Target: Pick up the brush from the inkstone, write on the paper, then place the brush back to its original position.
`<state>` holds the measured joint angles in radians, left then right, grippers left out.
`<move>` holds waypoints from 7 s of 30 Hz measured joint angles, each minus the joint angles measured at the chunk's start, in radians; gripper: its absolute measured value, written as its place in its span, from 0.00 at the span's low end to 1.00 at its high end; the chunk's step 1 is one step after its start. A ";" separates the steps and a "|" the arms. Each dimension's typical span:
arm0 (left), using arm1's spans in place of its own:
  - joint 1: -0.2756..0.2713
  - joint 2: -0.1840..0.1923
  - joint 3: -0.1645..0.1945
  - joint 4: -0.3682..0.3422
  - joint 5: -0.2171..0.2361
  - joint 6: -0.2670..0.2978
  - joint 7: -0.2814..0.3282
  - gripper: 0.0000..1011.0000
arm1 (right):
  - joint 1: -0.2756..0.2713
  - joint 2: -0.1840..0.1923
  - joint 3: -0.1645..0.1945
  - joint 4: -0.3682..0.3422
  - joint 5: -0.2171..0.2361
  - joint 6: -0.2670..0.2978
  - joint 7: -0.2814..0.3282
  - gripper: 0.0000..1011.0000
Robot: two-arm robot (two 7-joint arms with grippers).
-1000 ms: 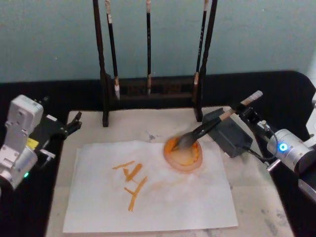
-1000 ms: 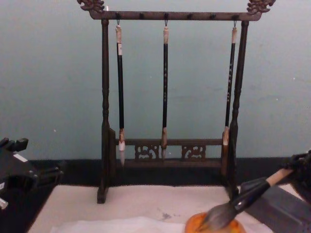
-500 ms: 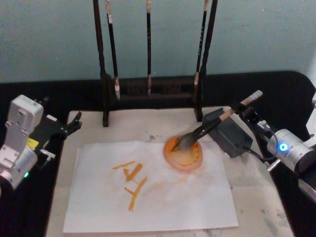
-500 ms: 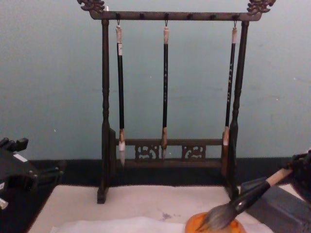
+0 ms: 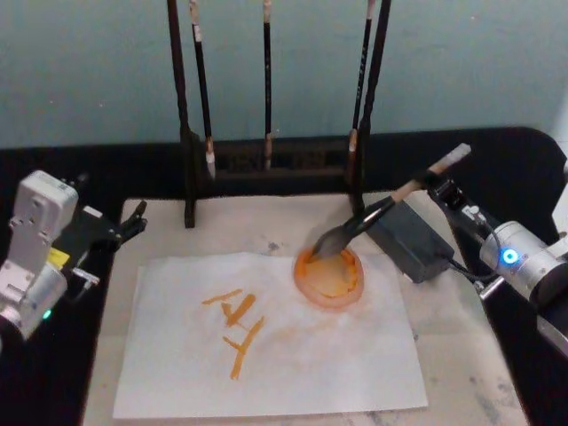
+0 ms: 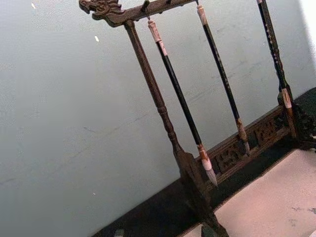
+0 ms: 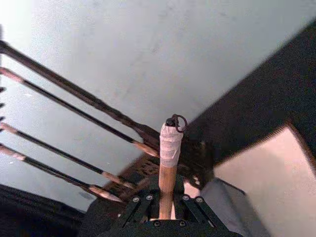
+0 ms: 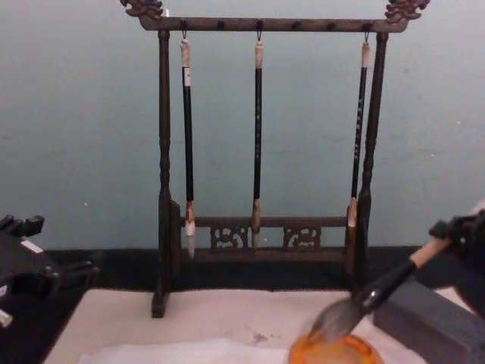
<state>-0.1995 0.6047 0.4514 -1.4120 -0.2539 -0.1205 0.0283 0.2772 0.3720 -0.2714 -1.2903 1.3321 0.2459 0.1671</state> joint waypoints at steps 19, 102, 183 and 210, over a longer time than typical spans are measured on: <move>0.000 0.000 0.000 0.000 0.000 0.000 0.000 1.00 | -0.004 0.101 -0.121 -0.168 -0.163 -0.131 0.088 0.16; 0.000 0.000 0.000 0.000 0.000 0.000 0.000 1.00 | -0.156 0.101 -0.230 -0.323 -0.896 -0.462 0.264 0.16; 0.000 0.000 0.000 0.000 0.000 0.000 0.000 1.00 | -0.229 0.022 0.034 -0.386 -0.742 -0.341 0.290 0.16; 0.000 0.000 0.000 0.000 0.000 0.000 0.000 1.00 | -0.121 -0.056 0.138 -0.151 -0.259 0.012 0.094 0.16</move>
<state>-0.1995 0.6047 0.4514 -1.4120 -0.2539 -0.1205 0.0283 0.1561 0.3163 -0.1329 -1.4408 1.0731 0.2579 0.2607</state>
